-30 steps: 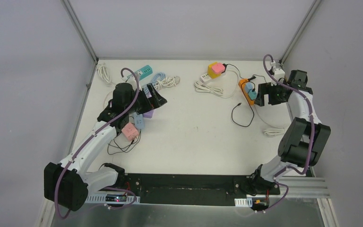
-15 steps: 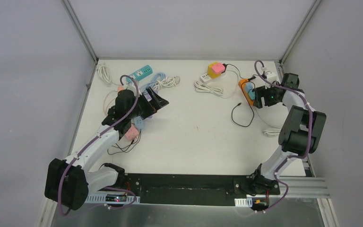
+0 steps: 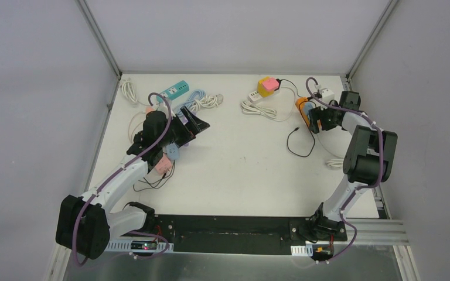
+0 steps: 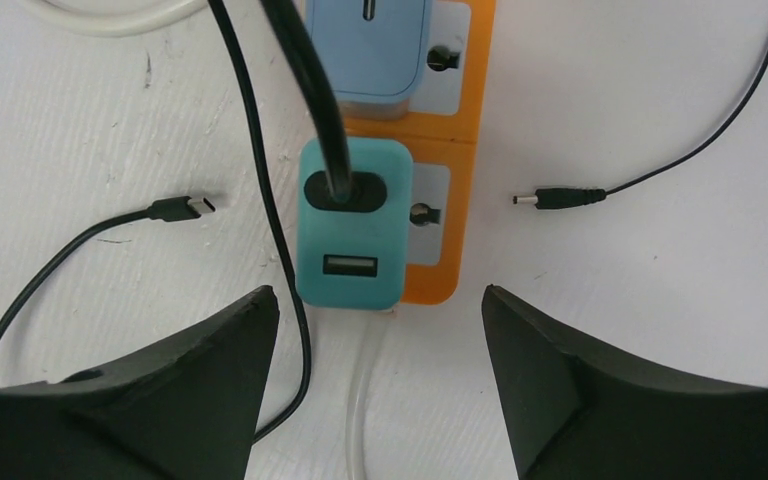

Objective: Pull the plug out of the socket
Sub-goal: Move the socket to the center of the board.

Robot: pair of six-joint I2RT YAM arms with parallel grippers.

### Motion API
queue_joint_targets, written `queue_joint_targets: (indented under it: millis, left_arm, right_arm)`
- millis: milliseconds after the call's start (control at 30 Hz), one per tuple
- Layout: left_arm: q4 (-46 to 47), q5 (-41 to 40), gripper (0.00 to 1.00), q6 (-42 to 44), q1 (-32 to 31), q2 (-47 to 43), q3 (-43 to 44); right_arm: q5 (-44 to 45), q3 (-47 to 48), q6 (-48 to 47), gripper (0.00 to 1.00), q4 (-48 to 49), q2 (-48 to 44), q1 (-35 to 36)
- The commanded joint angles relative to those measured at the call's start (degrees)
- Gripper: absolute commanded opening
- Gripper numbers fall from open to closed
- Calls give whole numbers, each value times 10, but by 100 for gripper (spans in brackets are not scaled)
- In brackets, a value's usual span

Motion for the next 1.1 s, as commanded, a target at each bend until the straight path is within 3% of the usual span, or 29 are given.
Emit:
queue_joint_targets:
  millis: [0,933,1067]
  left_arm:
    - [25,6,97,-9,-2,-12,-7]
    - [23,11,97,-10,-2,6,4]
    - [23,13,97,-9,-2,9,6]
  right_arm:
    - [14,28,5,77,35,9,6]
    - [32,112,4,70,-12,92,27]
    - [31,113,4,61,-16,98,29]
